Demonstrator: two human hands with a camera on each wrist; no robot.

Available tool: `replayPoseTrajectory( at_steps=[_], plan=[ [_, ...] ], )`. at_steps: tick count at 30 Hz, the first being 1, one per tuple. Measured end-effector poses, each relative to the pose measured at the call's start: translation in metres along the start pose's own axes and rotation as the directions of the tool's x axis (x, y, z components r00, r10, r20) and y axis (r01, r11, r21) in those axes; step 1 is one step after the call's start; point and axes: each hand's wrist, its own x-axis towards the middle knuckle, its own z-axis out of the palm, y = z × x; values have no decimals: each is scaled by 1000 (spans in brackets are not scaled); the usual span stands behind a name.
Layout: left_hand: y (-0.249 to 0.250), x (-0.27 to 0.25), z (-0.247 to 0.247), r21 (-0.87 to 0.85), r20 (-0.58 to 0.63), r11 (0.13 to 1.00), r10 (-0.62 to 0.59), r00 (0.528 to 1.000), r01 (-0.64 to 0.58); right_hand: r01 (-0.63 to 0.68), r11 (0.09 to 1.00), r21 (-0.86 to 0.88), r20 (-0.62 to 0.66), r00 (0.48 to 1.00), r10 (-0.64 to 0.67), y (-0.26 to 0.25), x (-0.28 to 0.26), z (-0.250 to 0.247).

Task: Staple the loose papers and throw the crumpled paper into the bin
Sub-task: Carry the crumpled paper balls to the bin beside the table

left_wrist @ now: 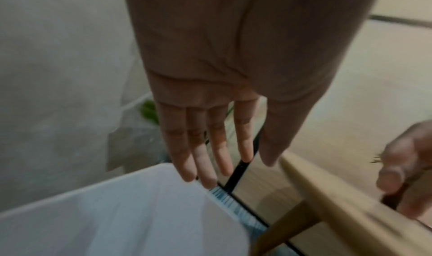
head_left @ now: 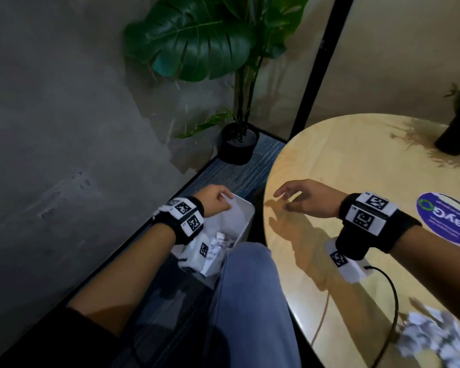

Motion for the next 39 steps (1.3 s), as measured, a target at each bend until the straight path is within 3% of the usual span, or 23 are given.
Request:
replayPoseTrajectory(
  at_steps=[6,10,14,18,23,27,32,39],
  plan=[
    [101,-34,-1,80,101,959,265,959,-274,-176,984,-19,-72,982,174,51,-83,-10],
    [173,-52,37,123,252,902,375,892,-414,-422,903,-81,-145,901,409,96,-148,-16],
    [222,-59,92,209,413,857,360,837,-472,-578,814,-60,-197,806,558,135,-206,-10],
    [245,-67,146,333,520,801,284,805,-497,-661,748,-59,-171,745,645,166,-245,5],
    [248,-83,198,390,586,782,197,786,-487,-624,781,-5,-195,767,611,186,-250,19],
    [241,-91,225,465,544,755,168,822,-462,-597,802,-20,-229,784,577,183,-238,21],
    [241,-95,238,480,519,760,157,840,-439,-596,798,88,-276,756,594,186,-240,24],
    [246,-85,238,497,526,723,188,829,-479,-511,849,132,-270,806,527,177,-258,35]
  ],
)
